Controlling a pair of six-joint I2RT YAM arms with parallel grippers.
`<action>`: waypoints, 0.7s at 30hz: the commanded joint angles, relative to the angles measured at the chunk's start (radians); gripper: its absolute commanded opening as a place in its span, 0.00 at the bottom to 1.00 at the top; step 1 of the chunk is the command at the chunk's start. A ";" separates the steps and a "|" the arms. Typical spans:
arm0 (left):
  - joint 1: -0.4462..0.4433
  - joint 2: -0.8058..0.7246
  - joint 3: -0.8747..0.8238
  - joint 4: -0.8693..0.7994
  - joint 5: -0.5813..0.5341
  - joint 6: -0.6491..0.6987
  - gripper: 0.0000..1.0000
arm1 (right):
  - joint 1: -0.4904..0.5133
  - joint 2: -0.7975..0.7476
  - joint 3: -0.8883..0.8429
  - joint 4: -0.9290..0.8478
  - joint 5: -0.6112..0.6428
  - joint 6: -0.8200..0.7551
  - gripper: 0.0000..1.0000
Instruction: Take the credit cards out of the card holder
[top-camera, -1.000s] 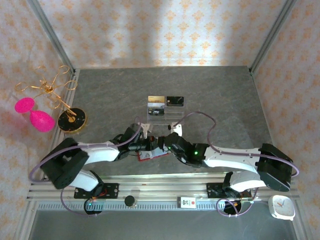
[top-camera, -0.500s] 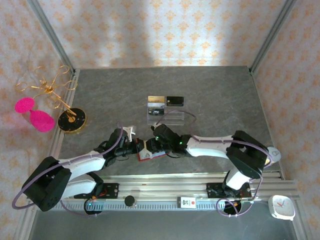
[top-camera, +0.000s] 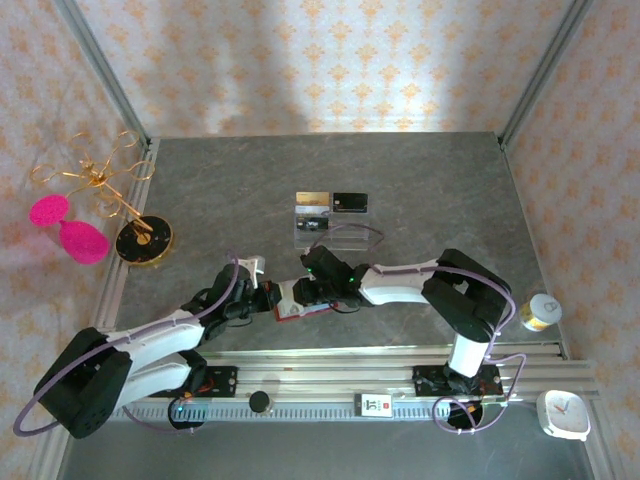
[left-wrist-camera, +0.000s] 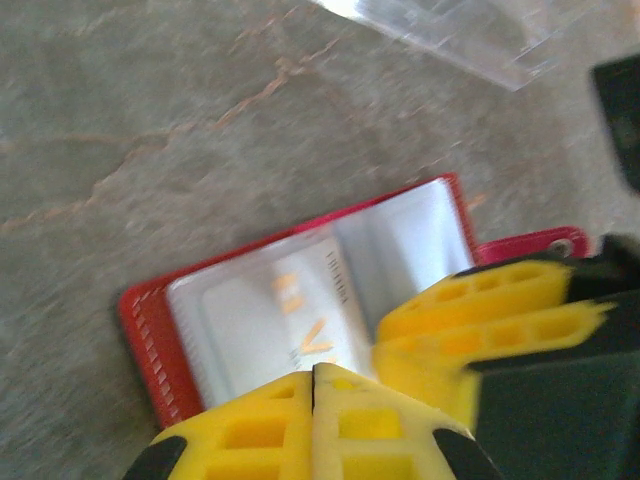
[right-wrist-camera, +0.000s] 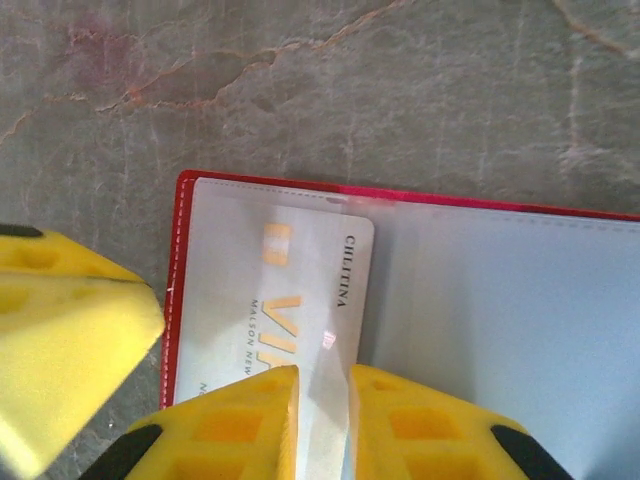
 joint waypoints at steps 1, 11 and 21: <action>0.012 0.038 -0.015 -0.023 -0.038 0.016 0.00 | -0.008 0.013 0.023 -0.035 0.054 0.024 0.20; 0.013 0.078 -0.032 0.004 -0.049 0.025 0.00 | -0.012 0.029 0.003 -0.018 0.038 0.036 0.21; 0.013 0.137 -0.035 0.039 -0.030 0.033 0.00 | -0.016 0.014 -0.020 0.022 0.009 0.051 0.11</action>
